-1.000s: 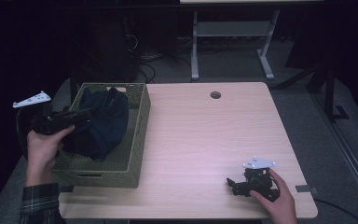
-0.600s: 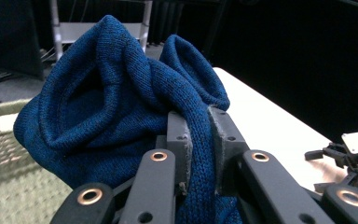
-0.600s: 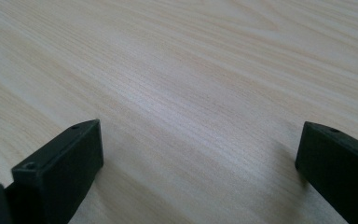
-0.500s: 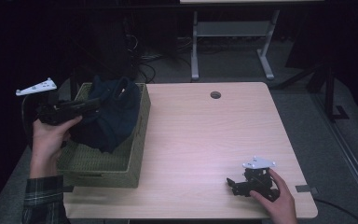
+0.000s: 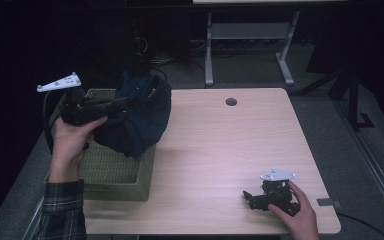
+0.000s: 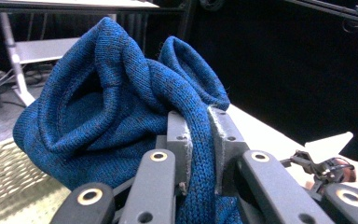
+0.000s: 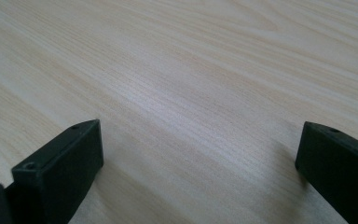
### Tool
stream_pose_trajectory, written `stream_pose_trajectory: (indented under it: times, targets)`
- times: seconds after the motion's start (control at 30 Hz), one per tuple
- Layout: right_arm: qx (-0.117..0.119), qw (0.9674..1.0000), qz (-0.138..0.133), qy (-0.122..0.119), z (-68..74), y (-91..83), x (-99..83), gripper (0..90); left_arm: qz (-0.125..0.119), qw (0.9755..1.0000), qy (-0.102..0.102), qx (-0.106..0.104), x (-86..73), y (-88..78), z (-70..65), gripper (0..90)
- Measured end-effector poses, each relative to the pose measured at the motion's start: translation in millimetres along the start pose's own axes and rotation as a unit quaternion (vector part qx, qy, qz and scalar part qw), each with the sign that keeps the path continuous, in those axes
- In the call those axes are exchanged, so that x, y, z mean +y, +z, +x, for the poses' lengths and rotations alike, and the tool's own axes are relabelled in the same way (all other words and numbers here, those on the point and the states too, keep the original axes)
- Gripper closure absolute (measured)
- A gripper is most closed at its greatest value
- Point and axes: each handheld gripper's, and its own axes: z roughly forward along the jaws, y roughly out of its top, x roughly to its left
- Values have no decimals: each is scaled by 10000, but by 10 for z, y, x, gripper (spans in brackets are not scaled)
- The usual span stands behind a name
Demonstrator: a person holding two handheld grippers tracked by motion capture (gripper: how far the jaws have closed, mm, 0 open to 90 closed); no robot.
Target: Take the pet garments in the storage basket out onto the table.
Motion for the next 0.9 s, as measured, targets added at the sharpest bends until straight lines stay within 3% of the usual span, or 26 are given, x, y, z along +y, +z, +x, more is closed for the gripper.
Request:
stream_pose_trajectory:
  times: [0.47, 0.9]
  targets:
    - [-6, 10000, -3, -15, -2, 0, 0, 4, 49, 9987, 189, -466, 130, 477, -256, 795]
    - [-5, 10000, -2, -14, -2, -1, 0, 4, 143, 9952, 321, -913, 177, 936, -501, 797]
